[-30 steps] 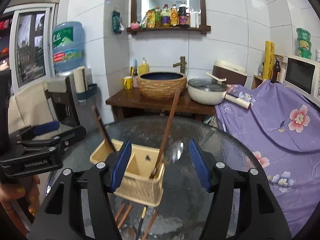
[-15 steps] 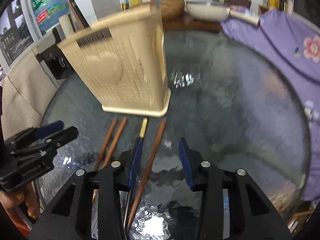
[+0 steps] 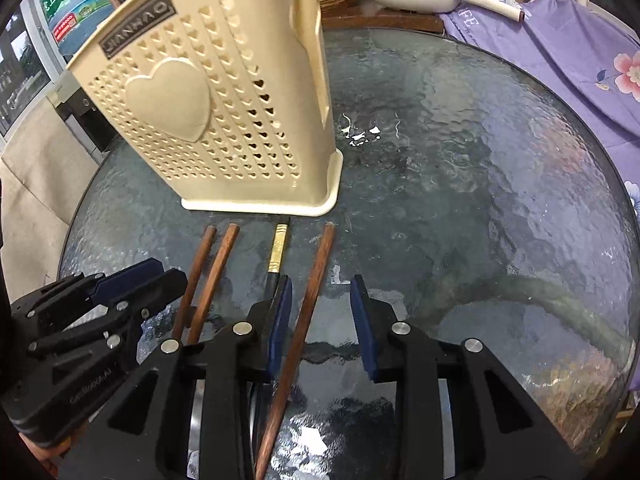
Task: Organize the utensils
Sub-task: 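Move both tools back down toward the remaining chopsticks on the table, then grasp a wooden chopstick with the left tool while the right tool grasps another wooden chopstick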
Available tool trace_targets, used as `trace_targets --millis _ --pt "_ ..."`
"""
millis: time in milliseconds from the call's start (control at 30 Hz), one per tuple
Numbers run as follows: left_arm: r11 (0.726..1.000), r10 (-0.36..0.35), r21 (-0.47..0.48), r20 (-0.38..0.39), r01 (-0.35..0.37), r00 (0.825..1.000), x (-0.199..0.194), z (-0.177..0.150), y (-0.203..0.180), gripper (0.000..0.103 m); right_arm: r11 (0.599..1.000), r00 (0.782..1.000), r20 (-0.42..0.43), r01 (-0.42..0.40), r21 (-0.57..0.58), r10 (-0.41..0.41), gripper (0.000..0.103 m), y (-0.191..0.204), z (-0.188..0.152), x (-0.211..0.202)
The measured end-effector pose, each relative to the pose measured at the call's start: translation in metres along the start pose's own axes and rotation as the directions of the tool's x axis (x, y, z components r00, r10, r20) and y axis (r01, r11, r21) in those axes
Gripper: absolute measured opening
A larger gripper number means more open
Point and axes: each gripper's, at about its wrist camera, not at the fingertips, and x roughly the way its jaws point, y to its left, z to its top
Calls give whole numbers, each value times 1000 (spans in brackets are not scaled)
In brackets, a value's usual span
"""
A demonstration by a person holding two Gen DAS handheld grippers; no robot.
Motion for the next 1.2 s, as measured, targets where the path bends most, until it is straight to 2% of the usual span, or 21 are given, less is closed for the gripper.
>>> trace_targets --millis 300,433,533,867,1100,1200 --pt "999 36 38 -14 -35 999 10 8 -7 23 992 996 -13 90 -86 -92 31 13 9 9" --pt "995 58 83 -22 -56 998 14 13 -13 23 986 992 -19 123 -114 -126 27 13 11 10" --pt "992 72 103 -26 -69 997 17 15 -14 22 986 991 -25 125 -112 -128 23 6 14 11" --pt "986 107 134 -28 -103 994 22 22 -22 14 986 990 -34 134 -95 -138 23 3 29 20" --pt "984 116 135 -21 -113 993 22 19 -20 10 986 990 -21 141 -87 -143 12 9 26 21" --pt "986 115 126 -19 -112 993 21 17 -20 9 988 991 -10 135 -76 -137 12 10 22 19"
